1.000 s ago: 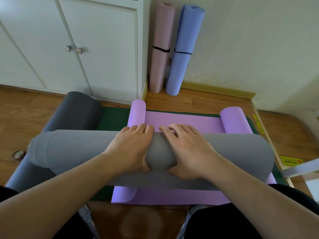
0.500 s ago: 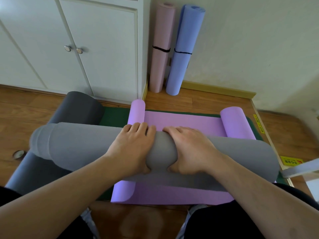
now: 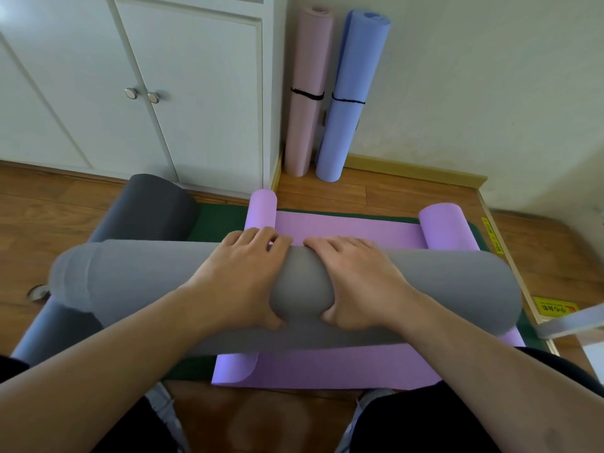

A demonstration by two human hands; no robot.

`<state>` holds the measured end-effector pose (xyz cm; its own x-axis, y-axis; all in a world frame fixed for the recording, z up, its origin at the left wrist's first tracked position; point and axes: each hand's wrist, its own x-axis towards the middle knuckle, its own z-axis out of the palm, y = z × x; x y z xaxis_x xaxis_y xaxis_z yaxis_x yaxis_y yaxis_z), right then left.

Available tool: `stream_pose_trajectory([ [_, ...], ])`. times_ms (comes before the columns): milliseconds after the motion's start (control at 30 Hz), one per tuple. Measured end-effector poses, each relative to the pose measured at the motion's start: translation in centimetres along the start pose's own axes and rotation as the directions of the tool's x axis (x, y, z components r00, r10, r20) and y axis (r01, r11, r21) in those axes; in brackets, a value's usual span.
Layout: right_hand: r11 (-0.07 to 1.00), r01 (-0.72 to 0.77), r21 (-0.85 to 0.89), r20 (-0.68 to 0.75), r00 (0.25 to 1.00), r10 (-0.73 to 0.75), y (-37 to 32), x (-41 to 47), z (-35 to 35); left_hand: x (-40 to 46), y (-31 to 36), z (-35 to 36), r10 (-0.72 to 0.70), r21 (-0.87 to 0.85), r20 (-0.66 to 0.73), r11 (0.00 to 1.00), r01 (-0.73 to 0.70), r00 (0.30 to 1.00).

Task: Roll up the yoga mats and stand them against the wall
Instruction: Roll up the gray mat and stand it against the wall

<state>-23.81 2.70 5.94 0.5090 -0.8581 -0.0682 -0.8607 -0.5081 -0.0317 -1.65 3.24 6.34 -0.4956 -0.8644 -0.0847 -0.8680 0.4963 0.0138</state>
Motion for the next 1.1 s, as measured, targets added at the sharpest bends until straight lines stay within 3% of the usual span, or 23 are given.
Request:
stream_pose_trajectory([
  [167, 0.993, -0.045, 0.109, 0.084, 0.996, 0.036, -0.1, -0.3, -0.1, 0.6, 1.3, 1.2, 0.008, 0.161, -0.015, 0.987, -0.005, 1.000],
  [467, 0.997, 0.018, -0.077, 0.021, 1.000, -0.016, -0.4, -0.3, 0.4, 0.8, 0.0, -0.5, -0.055, -0.066, 0.066, 0.996, 0.059, 0.996],
  [600, 0.999, 0.028, -0.029, -0.020, 0.999, -0.029, 0.1, -0.2, 0.1, 0.4, 0.0, -0.1, -0.032, -0.070, 0.041, 0.997, 0.035, 0.999],
  [767, 0.999, -0.014, 0.032, 0.011, 1.000, 0.014, 0.0, -0.1, -0.1, 0.3, 1.2, 0.7, -0.052, 0.092, 0.009, 0.994, 0.051, 0.999],
  [1100, 0.994, 0.027, -0.105, 0.046, 0.999, -0.023, -0.8, -0.5, 0.6, 0.9, -0.5, -0.6, -0.080, -0.059, 0.149, 0.994, 0.089, 0.986],
])
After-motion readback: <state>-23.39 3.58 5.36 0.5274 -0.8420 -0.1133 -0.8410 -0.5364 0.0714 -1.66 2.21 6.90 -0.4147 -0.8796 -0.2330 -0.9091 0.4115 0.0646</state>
